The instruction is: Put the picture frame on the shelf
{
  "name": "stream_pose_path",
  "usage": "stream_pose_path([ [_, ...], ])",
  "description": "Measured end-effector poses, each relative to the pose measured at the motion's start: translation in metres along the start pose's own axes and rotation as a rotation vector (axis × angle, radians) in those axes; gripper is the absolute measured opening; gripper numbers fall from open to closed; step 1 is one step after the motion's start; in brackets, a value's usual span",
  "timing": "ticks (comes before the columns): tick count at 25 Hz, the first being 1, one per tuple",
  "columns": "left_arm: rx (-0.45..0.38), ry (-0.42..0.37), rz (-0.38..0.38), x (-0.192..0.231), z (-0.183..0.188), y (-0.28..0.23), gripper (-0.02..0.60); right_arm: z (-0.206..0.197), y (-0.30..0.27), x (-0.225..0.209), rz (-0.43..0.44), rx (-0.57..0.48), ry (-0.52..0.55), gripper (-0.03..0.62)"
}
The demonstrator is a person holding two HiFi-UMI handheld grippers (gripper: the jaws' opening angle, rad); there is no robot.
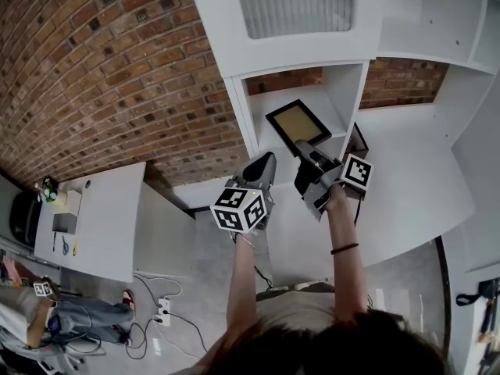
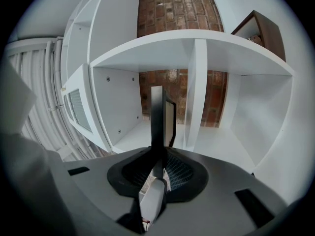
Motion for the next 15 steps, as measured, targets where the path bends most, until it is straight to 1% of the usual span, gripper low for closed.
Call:
stream_pose_path([
  [7,-0.001,-0.003,0.004,0.005,0.002,-0.003,0.011,0.001,-0.006,-0.007,-0.008,0.002,-0.027,0.072],
  [15,0.003,-0.002,0.017,0.013,0.001,-0.007,0.011,0.004,-0.013,-0.012,0.005,0.016,-0.044,0.072],
])
Point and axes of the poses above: the fingertips, and each gripper's own axes: y backward along the fingers, x to its left, z out of its top, the point moved 2 cm from there along y, backward along the fingers, and after that the axes turned 4 degrees about x, right-handed, at the moved point
